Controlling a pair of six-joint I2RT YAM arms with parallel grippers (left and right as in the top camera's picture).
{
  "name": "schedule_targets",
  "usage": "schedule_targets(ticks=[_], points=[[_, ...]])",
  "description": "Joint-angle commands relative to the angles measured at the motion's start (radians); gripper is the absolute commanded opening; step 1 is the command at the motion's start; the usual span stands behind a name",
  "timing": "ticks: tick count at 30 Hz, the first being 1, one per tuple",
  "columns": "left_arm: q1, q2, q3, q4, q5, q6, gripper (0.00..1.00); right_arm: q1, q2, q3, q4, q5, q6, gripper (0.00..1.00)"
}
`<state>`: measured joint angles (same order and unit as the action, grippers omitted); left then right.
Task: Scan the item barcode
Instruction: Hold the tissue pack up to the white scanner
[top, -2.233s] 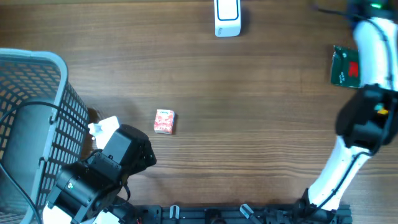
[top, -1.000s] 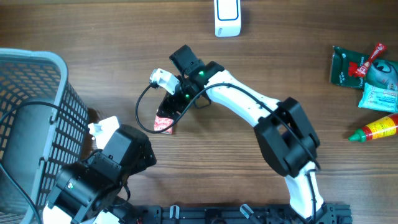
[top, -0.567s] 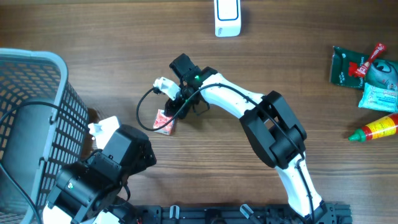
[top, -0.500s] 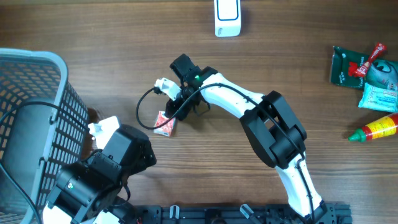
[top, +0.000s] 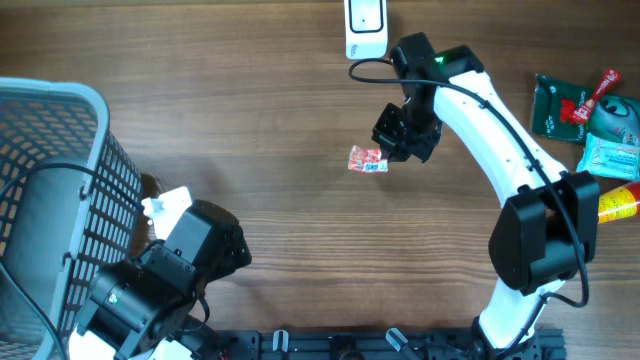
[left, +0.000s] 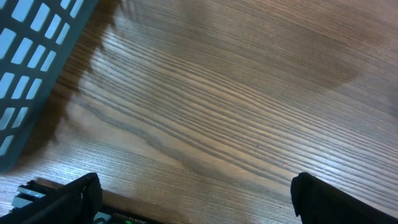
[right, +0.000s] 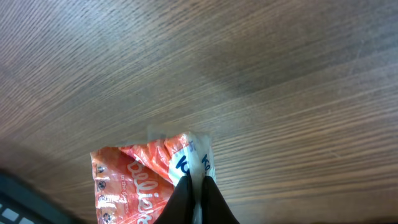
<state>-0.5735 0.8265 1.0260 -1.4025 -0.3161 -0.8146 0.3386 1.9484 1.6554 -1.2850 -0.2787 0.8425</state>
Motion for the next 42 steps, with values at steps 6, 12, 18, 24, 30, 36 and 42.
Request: schedule_targets(ticks=[6,12,18,24,30,36,42], points=[[0.002,-0.002,0.003,0.002,-0.006,-0.012,1.0,0.0,-0.015,0.0,-0.005,-0.013,0.055,0.04],[0.002,-0.002,0.003,0.002,-0.006,-0.012,1.0,0.0,-0.015,0.0,0.07,-0.001,0.023,0.04],[0.002,-0.002,0.003,0.002,-0.006,-0.012,1.0,0.0,-0.015,0.0,0.531,0.017,-0.222,0.04],[0.002,-0.002,0.003,0.002,-0.006,-0.012,1.0,0.002,-0.014,0.0,1.001,-0.036,-0.618,0.04],[0.002,-0.002,0.003,0.002,-0.006,-0.012,1.0,-0.003,0.113,-0.001,1.341,0.251,-0.808,0.04],[0.002,-0.002,0.003,0.002,-0.006,-0.012,1.0,-0.033,0.408,-0.001,1.905,0.309,-0.887,0.04],[0.002,-0.002,0.003,0.002,-0.006,-0.012,1.0,-0.063,0.536,0.0,2.082,0.301,-0.755,0.04]])
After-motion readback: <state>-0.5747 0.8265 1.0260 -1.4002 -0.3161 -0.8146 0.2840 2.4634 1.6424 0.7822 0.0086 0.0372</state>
